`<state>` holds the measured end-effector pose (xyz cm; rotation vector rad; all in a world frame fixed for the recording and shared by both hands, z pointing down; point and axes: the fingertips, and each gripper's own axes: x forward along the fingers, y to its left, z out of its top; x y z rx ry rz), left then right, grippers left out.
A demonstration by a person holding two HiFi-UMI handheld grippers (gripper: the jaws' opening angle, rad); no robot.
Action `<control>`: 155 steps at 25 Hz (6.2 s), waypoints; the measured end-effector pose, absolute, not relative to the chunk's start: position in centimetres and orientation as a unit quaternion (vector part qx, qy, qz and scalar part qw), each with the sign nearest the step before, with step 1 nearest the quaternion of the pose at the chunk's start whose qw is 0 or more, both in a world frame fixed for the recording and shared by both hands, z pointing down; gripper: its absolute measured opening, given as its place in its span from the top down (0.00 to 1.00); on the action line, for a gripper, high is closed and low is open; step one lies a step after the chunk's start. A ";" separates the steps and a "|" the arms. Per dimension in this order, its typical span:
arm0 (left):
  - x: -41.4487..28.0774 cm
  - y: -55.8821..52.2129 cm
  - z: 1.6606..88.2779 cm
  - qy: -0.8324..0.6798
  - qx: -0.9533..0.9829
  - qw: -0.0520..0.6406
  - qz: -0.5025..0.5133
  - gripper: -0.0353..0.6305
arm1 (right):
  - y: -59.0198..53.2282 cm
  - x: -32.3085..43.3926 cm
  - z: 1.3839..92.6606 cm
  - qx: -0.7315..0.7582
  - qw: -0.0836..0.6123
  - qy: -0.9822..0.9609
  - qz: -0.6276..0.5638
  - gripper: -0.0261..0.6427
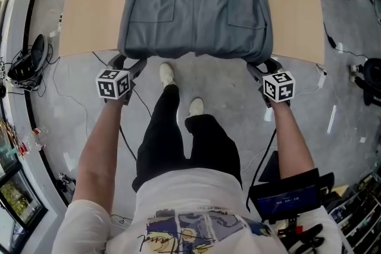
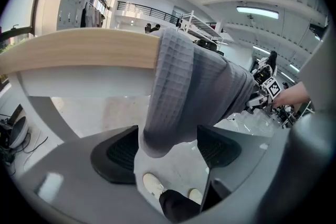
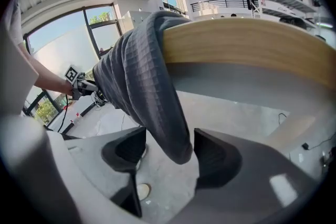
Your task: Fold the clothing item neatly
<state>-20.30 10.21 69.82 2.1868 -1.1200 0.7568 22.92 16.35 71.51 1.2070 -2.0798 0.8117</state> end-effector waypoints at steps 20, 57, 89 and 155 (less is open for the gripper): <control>-15.2 12.7 65.9 -0.325 0.864 0.314 0.222 0.90 | 19.2 17.6 68.5 0.387 0.263 -0.822 0.325 0.94; -12.2 21.8 45.7 -0.173 0.923 0.336 0.074 0.91 | 24.4 13.8 45.6 0.231 0.092 -0.927 0.279 0.94; -12.6 -4.8 27.5 -0.127 0.967 0.213 -0.052 0.91 | -2.1 15.3 28.8 0.325 0.028 -0.935 0.140 0.94; -8.9 -41.5 52.1 -0.345 0.875 0.301 0.158 0.76 | -38.1 23.0 56.1 0.373 0.148 -0.853 0.334 0.82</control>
